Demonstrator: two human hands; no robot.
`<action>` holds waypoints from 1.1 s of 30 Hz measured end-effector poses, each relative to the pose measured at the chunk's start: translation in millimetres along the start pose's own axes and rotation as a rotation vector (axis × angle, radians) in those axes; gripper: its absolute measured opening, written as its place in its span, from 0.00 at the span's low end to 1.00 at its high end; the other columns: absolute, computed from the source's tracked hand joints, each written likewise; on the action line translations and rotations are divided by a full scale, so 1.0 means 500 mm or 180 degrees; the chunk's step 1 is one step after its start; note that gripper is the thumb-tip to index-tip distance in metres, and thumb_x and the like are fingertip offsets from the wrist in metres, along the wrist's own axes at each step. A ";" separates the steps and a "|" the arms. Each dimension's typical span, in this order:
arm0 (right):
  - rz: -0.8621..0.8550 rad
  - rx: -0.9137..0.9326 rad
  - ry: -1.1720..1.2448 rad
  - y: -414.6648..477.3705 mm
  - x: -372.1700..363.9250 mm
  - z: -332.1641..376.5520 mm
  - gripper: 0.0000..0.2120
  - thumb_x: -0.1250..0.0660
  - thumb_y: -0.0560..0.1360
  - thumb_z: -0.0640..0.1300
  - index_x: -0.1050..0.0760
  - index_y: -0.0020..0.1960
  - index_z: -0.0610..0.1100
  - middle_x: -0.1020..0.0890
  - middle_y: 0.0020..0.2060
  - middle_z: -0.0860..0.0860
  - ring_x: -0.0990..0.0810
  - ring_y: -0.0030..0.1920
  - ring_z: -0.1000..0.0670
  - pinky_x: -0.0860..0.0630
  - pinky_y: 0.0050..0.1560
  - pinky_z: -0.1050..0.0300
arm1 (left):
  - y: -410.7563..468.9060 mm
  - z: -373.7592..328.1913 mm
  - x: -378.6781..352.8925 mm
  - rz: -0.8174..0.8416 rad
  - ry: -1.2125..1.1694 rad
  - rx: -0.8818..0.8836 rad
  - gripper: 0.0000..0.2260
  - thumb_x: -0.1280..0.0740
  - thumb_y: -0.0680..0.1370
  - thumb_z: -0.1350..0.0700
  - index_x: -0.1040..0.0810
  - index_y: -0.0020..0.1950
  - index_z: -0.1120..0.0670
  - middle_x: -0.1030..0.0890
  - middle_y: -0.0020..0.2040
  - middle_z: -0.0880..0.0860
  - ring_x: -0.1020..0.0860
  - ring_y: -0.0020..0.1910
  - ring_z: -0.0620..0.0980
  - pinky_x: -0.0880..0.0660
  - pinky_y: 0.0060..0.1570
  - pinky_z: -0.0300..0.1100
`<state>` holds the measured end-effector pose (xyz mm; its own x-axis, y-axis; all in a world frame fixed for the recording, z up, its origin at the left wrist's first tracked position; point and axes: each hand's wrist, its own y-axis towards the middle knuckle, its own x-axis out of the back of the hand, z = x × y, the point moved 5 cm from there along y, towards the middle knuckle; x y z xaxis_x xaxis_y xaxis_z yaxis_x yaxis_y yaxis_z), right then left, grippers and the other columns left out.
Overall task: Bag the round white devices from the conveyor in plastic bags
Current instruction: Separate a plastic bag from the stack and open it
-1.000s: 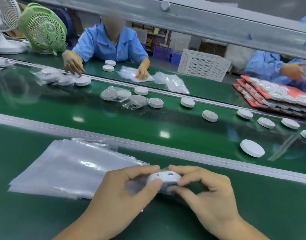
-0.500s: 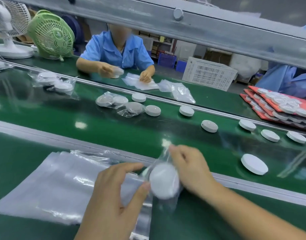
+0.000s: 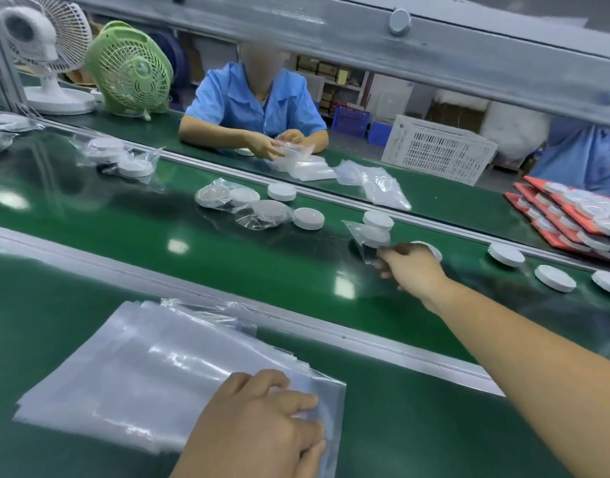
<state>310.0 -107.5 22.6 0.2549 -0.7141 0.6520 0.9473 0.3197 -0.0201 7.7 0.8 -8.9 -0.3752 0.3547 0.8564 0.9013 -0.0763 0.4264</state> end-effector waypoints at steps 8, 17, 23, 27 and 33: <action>-0.0017 -0.0237 -0.2630 -0.160 0.232 -0.300 0.32 0.45 0.80 0.68 0.45 0.81 0.62 0.34 0.79 0.48 0.36 0.77 0.42 0.37 0.75 0.42 | -0.009 -0.034 0.020 0.0072 0.0158 -0.0125 0.04 0.30 0.61 0.44 0.16 0.31 0.41 0.19 0.35 0.34 0.20 0.36 0.41 0.21 0.36 0.42; -0.0475 0.2558 -0.2292 -0.334 0.139 -0.105 0.18 0.31 0.79 0.38 0.24 0.68 0.48 0.22 0.62 0.52 0.21 0.59 0.45 0.28 0.61 0.56 | -0.027 -0.028 0.053 -0.0337 -0.0401 0.0844 0.07 0.33 0.71 0.44 0.16 0.38 0.38 0.20 0.42 0.27 0.23 0.44 0.30 0.29 0.48 0.30; 0.0079 0.4101 -0.2313 -0.490 -0.006 0.004 0.15 0.44 0.87 0.44 0.24 0.68 0.47 0.21 0.64 0.51 0.23 0.63 0.48 0.28 0.61 0.55 | -0.025 -0.027 0.047 -0.0384 -0.1051 0.1146 0.06 0.34 0.75 0.38 0.20 0.50 0.27 0.24 0.48 0.20 0.25 0.53 0.26 0.27 0.45 0.28; -0.0210 0.3354 -0.0570 -0.496 -0.014 0.023 0.10 0.30 0.81 0.51 0.19 0.60 0.52 0.16 0.56 0.59 0.18 0.57 0.55 0.21 0.56 0.56 | -0.020 -0.045 0.036 0.0102 -0.2302 0.0875 0.23 0.24 0.66 0.34 0.23 0.60 0.27 0.20 0.56 0.29 0.22 0.56 0.31 0.26 0.54 0.26; 0.0619 0.1422 0.1826 -0.479 -0.037 0.005 0.24 0.17 0.63 0.61 0.14 0.57 0.57 0.19 0.67 0.57 0.21 0.68 0.53 0.20 0.62 0.50 | -0.024 -0.058 0.050 -0.1042 -0.1976 0.0541 0.17 0.28 0.73 0.48 0.22 0.61 0.35 0.21 0.62 0.37 0.21 0.61 0.39 0.24 0.53 0.31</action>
<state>78.0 -169.4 17.1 0.5864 -0.7923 0.1684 0.7371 0.6082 0.2946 -18.9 -16.4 15.6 -0.4849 0.8026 0.3475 0.8039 0.2525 0.5385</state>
